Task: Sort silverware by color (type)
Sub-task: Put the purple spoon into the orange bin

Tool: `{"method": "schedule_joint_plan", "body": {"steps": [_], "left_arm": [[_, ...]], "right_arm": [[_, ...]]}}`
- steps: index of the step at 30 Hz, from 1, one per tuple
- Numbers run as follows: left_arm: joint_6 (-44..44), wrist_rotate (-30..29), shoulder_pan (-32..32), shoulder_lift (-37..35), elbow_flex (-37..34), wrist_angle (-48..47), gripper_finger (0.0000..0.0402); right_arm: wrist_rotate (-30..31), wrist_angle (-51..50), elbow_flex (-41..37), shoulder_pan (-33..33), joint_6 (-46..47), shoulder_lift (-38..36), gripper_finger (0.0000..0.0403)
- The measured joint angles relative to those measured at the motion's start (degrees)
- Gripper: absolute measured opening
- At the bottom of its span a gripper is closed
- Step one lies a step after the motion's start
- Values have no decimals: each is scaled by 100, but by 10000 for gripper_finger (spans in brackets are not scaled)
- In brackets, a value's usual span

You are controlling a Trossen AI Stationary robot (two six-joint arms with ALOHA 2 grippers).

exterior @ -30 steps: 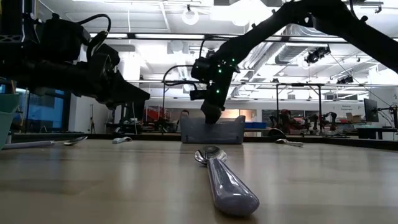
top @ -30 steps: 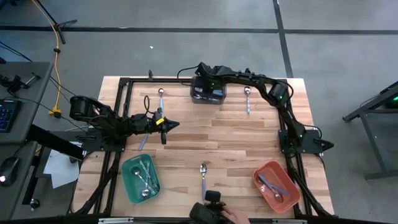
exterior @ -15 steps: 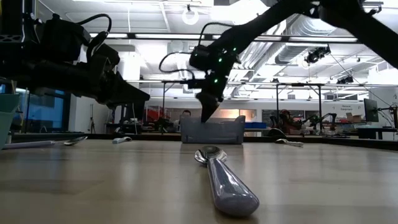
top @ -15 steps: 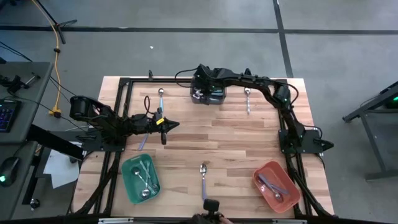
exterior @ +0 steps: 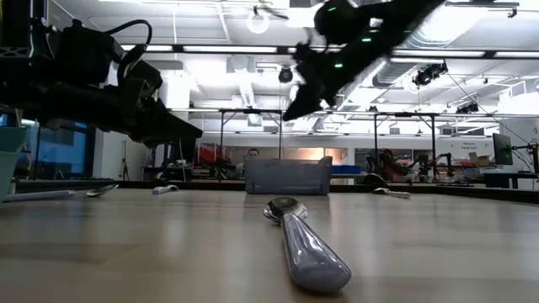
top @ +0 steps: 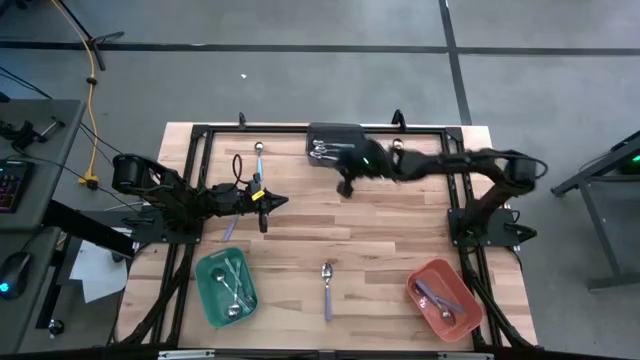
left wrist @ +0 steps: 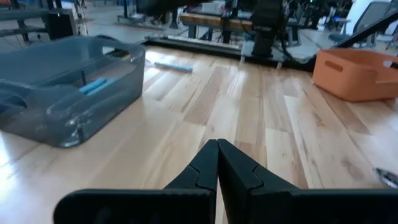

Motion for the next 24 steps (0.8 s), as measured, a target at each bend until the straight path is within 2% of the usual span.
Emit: {"method": "schedule_joint_plan", "body": {"steps": [3, 7, 13, 19, 24], "left_arm": [[-75, -1, 0, 0, 0, -83, 0], [-434, -27, -62, -84, -2, -71, 0], [-762, -281, -343, -504, -3, -806, 1], [-1219, -409, -471, -1401, 229, -2891, 1], [-1215, -448, -492, -2314, 921, -5636, 1]], "right_arm": [[90, 802, -943, 363, 409, -527, 0], [746, 1467, -1930, 885, 746, -1082, 0], [1420, 1953, -2795, 1465, 1248, -1510, 0], [1672, 2375, -3104, 1782, 1276, -1532, 0], [1788, 2408, -3103, 1863, 1274, -1532, 0]]}}
